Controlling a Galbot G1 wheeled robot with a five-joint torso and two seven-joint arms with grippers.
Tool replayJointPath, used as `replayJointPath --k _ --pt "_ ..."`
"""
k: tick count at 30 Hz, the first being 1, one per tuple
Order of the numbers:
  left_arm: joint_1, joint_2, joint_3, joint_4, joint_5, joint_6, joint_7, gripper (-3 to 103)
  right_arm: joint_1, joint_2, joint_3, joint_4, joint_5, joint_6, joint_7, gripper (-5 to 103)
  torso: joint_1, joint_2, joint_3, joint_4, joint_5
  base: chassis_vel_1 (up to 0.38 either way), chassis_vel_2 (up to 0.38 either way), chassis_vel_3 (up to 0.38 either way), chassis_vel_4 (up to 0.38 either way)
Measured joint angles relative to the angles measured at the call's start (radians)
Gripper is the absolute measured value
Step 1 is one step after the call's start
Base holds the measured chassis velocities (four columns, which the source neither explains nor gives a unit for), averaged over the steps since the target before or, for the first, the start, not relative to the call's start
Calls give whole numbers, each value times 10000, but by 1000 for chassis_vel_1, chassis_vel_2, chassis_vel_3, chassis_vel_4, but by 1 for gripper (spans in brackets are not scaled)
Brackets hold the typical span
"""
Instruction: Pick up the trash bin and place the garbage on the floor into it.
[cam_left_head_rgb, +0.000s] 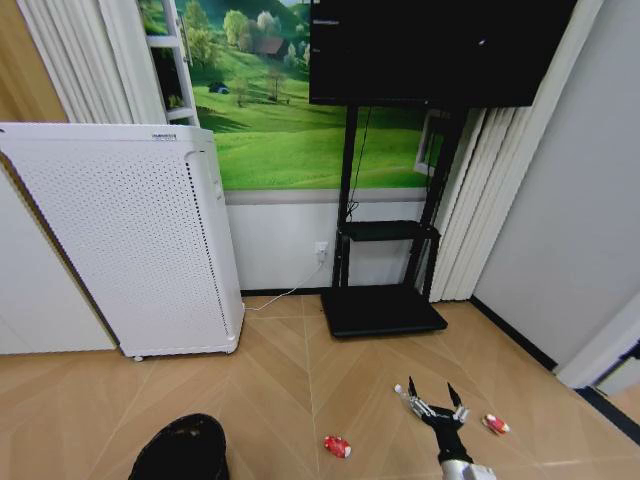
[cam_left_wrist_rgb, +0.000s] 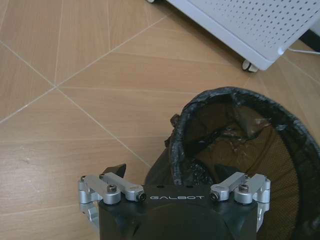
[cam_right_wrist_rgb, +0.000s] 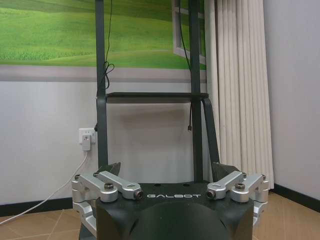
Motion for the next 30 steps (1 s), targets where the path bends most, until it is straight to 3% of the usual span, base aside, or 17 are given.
replayJointPath --k 5,7,8,13,14,17,18,21,23,24,26,27,30 --pt "-462 295 109 770 -14 24 571 97 -145 30 -35 81 -46 0 2 100 1 2 2 -4 -2 0 0 0 0" --pt "-716 534 111 1308 156 -97 1179 89 -259 2 -45 159 -56 23 -24 100 2 4 3 -2 0 0 0 0 0" --pt "-716 534 111 1308 156 -97 1179 89 -259 2 -45 159 -56 23 -24 100 2 4 3 -2 0 0 0 0 0" --pt "-863 663 98 1775 88 -25 1611 68 -265 -49 80 242 52 33 -17 100 2 7 5 -1 -1 0 0 0 0" --pt "-863 663 98 1775 88 -25 1611 68 -265 -49 80 242 52 33 -17 100 2 7 5 -1 -1 0 0 0 0" --pt "-836 663 142 1950 150 -58 1833 51 -277 -18 122 258 87 34 -3 100 2 9 5 -2 0 0 0 0 0" --pt "-836 663 142 1950 150 -58 1833 51 -277 -18 122 258 87 34 -3 100 2 9 5 -2 0 0 0 0 0" --pt "-825 652 155 2053 477 -342 2120 35 -252 67 280 233 304 11 136 100 2 10 6 -1 0 0 0 0 0" --pt "-826 650 155 2068 505 -407 2170 35 -230 65 337 200 377 3 211 100 2 10 6 -2 0 0 0 0 0" --pt "-835 651 148 2093 529 -513 2232 24 -208 36 402 157 434 2 268 100 2 10 6 -2 0 0 0 0 0" --pt "-866 642 131 2119 549 -655 2284 24 -191 -11 459 132 460 5 289 100 3 10 7 -1 0 0 0 0 0" --pt "-906 618 106 2128 554 -806 2375 14 -178 -46 493 126 496 8 313 100 3 10 7 -2 0 0 0 0 0" --pt "-960 572 85 2134 565 -993 2436 8 -162 -58 500 125 519 12 362 100 3 10 7 0 -1 0 0 0 0"
